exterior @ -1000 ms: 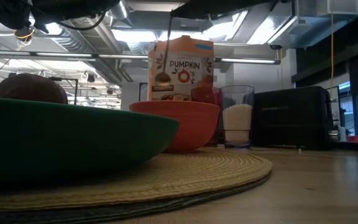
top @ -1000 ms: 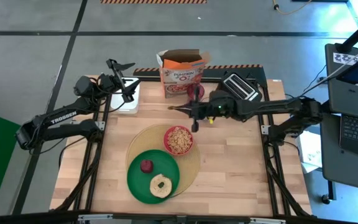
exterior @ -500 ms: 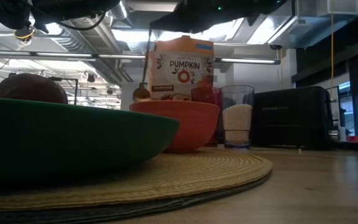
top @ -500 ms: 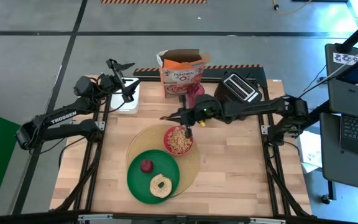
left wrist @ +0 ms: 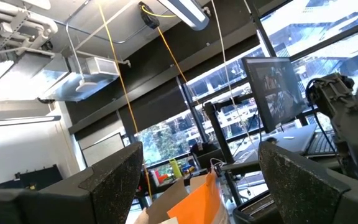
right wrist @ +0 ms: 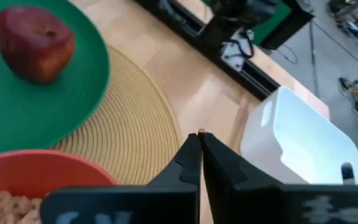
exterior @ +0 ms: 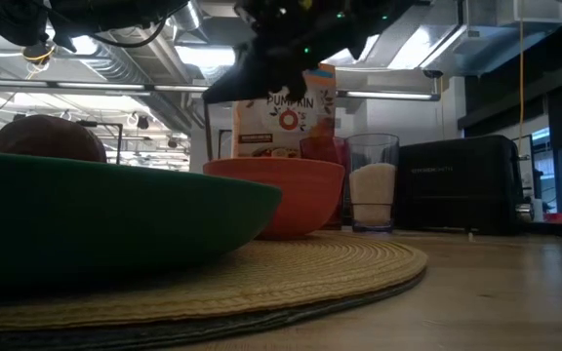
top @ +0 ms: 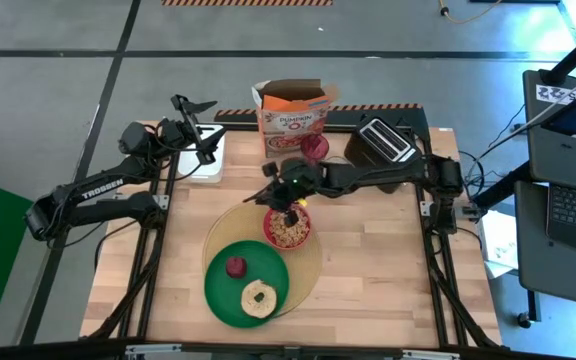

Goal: Arrange a breakfast setting
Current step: Put the spoon on the brown table mat

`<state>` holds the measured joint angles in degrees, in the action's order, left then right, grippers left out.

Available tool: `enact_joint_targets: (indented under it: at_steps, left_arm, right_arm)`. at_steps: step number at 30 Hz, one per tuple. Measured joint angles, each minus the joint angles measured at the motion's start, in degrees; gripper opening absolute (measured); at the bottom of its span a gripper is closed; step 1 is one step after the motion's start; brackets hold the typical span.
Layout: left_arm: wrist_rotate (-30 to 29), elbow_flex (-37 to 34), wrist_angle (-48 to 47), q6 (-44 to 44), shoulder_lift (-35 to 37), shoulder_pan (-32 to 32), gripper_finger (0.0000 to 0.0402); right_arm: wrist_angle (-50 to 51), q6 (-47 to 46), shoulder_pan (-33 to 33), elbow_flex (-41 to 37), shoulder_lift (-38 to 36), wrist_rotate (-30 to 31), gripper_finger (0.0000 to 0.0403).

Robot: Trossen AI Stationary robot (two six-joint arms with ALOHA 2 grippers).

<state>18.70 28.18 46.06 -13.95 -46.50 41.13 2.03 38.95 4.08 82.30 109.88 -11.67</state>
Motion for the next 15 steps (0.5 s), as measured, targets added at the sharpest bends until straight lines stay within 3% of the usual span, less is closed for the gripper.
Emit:
enact_joint_targets:
  at_steps: [9, 15]
  left_arm:
    - [0.01, 0.00, -0.06, -0.20, 0.00, 0.00, 0.0314]
    - [0.00, 0.00, -0.04, -0.18, 0.00, 0.01, 0.0314]
  right_arm:
    - [5.25, 7.82, -1.91, 4.66, 3.43, -0.89, 0.0005]
    - [6.05, 8.01, -2.38, 4.75, 3.46, -0.95, 0.0005]
